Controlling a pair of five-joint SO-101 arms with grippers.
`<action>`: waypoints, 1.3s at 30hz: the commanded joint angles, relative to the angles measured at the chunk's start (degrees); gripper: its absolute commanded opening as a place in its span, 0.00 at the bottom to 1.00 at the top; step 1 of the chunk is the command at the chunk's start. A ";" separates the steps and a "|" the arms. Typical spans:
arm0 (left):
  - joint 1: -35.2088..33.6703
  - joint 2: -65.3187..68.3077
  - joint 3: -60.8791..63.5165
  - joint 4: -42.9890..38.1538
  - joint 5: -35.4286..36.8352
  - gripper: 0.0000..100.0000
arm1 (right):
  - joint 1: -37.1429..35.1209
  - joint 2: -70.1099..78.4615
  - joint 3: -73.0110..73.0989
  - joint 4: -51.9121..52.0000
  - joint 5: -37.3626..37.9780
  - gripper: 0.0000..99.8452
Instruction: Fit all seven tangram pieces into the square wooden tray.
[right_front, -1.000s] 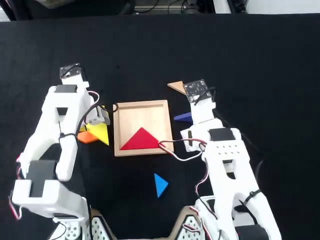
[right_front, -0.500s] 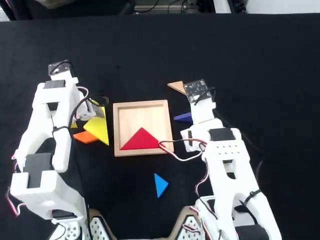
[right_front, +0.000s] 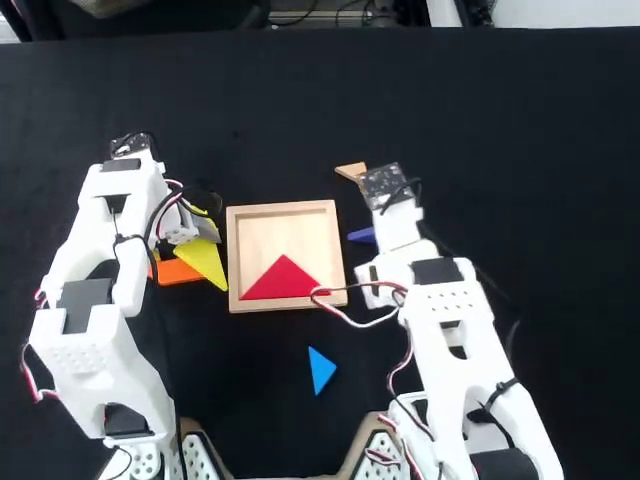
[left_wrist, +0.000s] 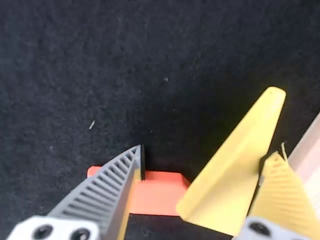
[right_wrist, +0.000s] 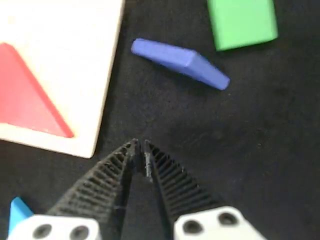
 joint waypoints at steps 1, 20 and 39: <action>1.98 -0.62 -2.59 -0.18 -0.18 0.37 | -1.32 -2.33 -0.22 -0.88 0.09 0.01; 11.21 -2.81 -2.68 -0.44 5.89 0.36 | -1.23 -2.33 -0.04 -0.88 0.09 0.01; 11.47 -2.99 -6.90 5.54 8.79 0.11 | -1.23 -2.24 -0.04 -0.97 2.11 0.01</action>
